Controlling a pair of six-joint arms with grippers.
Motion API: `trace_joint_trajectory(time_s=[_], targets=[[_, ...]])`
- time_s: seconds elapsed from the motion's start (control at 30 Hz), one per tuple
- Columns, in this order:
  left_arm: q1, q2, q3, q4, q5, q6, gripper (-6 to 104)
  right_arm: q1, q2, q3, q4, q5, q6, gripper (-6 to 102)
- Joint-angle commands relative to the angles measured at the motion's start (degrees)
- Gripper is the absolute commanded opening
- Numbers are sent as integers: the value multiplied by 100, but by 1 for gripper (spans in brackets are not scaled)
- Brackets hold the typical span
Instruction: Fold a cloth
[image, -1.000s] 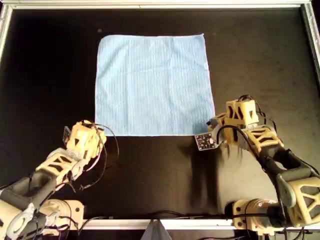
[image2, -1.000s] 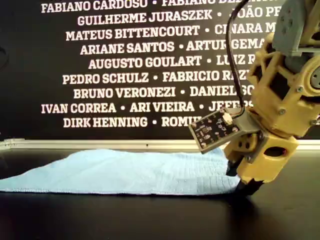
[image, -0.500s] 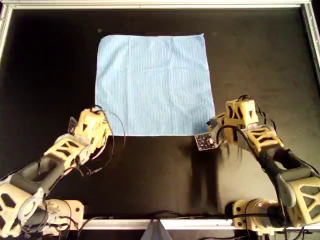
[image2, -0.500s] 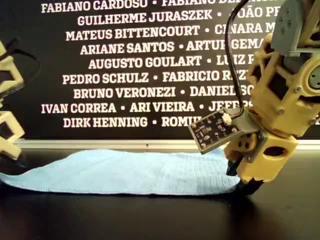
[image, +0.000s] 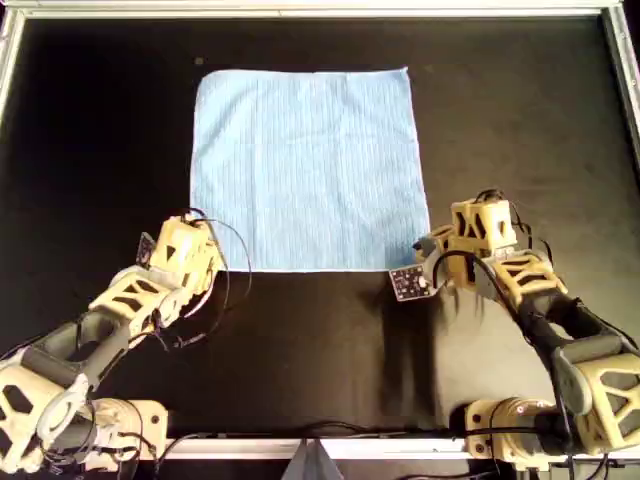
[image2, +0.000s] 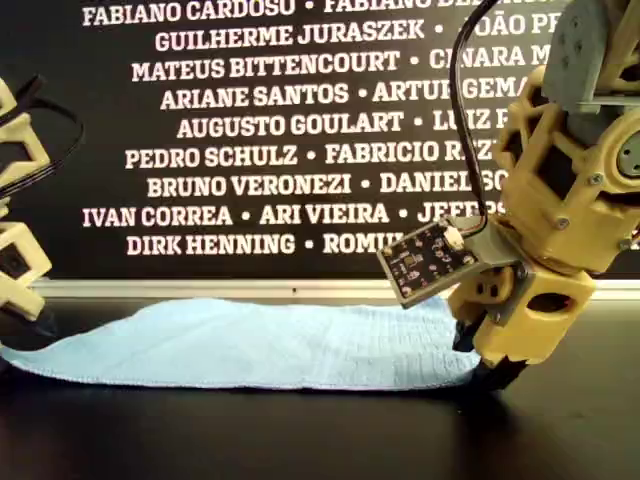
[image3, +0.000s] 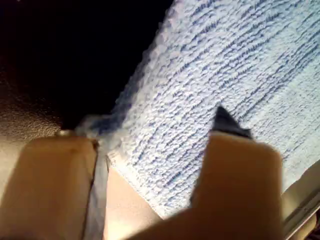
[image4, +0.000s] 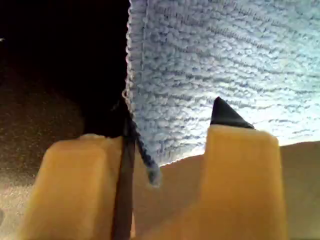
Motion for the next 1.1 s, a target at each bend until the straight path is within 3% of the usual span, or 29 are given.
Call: trace_joint_trajectory(time_s=[0.0, 0.27, 0.37, 0.47, 0.77, 1.07], targets=[[-44, 26, -62, 88, -44, 26, 50, 18, 35, -264, -220, -88, -18, 54], [-79, -35, -237, 70, 53, -62, 4, 79, 88, -272, -229, -105, -18, 12], [-35, 26, -185, 79, 9, -70, -3, 79, 44, -281, -237, -105, -18, -2], [-79, 26, -141, 88, 9, 26, -1, 53, 44, -281, -229, -105, -18, -2], [-88, 114, 35, 158, -18, 26, -1, 9, 562, 431, -158, -105, -79, 0], [-97, 1424, 817, 984, 53, 35, -1, 9, 1397, 1257, -158, -97, -105, 0]])
